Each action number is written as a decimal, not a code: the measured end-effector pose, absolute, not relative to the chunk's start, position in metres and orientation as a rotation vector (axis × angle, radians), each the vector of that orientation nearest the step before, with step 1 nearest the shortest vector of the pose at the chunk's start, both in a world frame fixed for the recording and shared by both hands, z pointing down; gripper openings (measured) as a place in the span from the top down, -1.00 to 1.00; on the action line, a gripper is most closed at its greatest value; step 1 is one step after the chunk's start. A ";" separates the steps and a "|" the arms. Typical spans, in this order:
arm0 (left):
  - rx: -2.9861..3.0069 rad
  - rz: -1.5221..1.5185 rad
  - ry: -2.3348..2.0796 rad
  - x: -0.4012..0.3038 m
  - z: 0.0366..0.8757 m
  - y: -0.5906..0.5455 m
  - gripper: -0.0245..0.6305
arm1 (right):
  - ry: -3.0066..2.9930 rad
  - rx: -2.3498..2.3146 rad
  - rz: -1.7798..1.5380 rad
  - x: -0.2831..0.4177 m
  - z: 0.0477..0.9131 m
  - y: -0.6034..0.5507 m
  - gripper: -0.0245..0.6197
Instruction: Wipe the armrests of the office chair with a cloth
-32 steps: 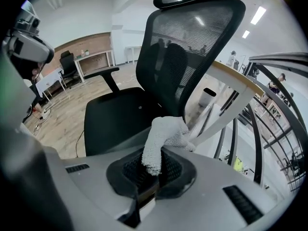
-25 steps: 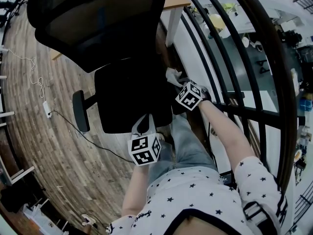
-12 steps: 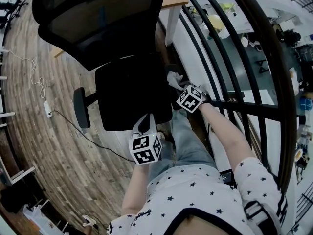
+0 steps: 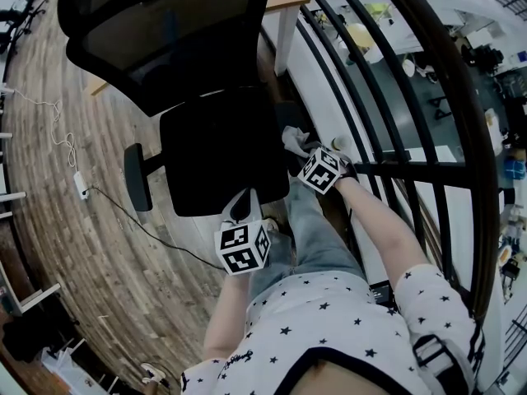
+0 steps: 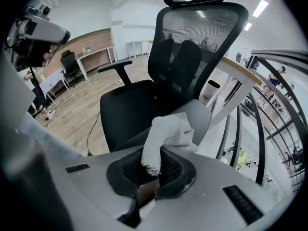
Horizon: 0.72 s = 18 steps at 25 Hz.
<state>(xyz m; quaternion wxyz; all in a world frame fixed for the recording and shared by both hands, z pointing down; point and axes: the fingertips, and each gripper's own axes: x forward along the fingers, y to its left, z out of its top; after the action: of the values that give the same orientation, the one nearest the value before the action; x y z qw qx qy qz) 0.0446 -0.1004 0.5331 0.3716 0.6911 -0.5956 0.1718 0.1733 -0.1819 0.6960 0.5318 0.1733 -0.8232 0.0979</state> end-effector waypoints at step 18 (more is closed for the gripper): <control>1.804 0.426 -1.527 0.037 0.522 -0.079 0.92 | -1.939 0.398 0.256 0.179 0.698 -0.125 0.84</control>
<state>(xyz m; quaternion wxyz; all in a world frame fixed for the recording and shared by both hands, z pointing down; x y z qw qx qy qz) 0.0372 -0.0790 0.5221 0.3617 0.7003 -0.5928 0.1654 0.1793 -0.1251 0.6977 0.5420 0.1675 -0.8164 0.1080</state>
